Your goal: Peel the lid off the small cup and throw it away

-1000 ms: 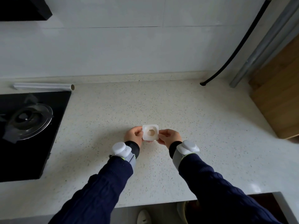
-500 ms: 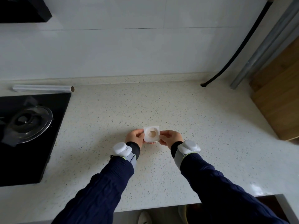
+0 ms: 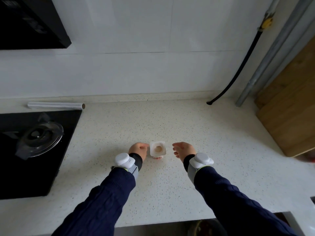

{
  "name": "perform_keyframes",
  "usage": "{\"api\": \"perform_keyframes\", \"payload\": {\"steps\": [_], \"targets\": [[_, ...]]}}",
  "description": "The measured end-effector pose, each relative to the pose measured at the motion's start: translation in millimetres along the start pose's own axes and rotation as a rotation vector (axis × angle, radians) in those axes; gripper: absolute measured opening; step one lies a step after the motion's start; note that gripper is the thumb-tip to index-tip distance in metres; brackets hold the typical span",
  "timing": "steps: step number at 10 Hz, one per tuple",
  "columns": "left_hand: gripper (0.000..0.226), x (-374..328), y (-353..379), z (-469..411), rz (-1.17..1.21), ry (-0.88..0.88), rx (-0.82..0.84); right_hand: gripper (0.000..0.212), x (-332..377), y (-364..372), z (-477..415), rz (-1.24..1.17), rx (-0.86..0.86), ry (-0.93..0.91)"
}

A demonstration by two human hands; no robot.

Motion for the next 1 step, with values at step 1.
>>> {"api": "perform_keyframes", "payload": {"steps": [1], "targets": [[0.030,-2.9,-8.2,10.6,0.006,-0.002,-0.014,0.024,5.4,-9.9,8.5,0.062,0.013,-0.034]]}}
Point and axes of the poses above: each hand's wrist, its own z-axis away from the middle knuckle, its own y-axis out of the palm, x = y × z, the point moved 3 cm from there along -z, towards the middle knuckle, and after that the axes turned 6 degrees about z, right-handed, at the moved point
